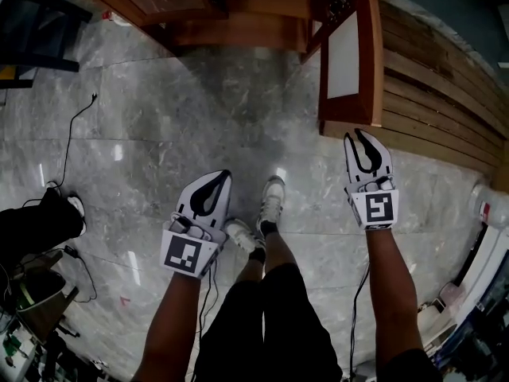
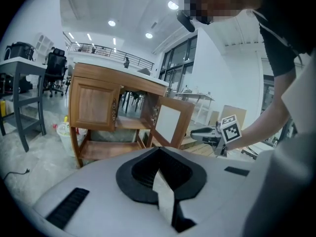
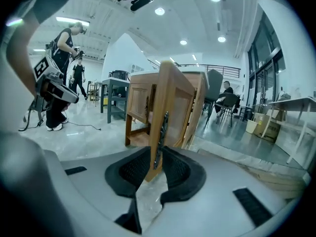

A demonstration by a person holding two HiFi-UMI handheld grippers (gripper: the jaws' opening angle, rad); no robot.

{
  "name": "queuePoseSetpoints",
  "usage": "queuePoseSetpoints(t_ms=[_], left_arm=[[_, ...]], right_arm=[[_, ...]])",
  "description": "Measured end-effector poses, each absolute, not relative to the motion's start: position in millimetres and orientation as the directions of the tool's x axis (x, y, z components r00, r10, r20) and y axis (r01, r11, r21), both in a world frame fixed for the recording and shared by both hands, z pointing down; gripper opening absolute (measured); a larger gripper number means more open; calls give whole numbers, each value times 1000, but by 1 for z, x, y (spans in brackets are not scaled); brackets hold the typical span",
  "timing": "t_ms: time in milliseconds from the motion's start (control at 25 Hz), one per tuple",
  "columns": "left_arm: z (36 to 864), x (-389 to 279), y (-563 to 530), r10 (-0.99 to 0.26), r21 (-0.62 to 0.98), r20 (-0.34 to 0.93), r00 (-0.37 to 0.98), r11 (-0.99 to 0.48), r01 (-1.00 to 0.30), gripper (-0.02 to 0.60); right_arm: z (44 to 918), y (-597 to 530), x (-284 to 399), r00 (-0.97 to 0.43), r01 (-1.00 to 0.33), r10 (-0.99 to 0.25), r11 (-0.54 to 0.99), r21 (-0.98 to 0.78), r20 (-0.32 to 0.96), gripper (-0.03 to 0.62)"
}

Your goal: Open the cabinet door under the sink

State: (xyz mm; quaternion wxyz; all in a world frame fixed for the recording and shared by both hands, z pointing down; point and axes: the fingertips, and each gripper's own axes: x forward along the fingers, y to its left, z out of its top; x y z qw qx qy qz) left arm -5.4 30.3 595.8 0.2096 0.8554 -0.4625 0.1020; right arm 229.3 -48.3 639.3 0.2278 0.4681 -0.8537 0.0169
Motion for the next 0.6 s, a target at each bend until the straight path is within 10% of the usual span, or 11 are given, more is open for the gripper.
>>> queuePoseSetpoints(t_ms=[600], left_arm=[[541,-22,61,-793,250,284,539,-481,-840,18]], right_arm=[[532,31,162,-530,-824,-819,559,96,218,23]])
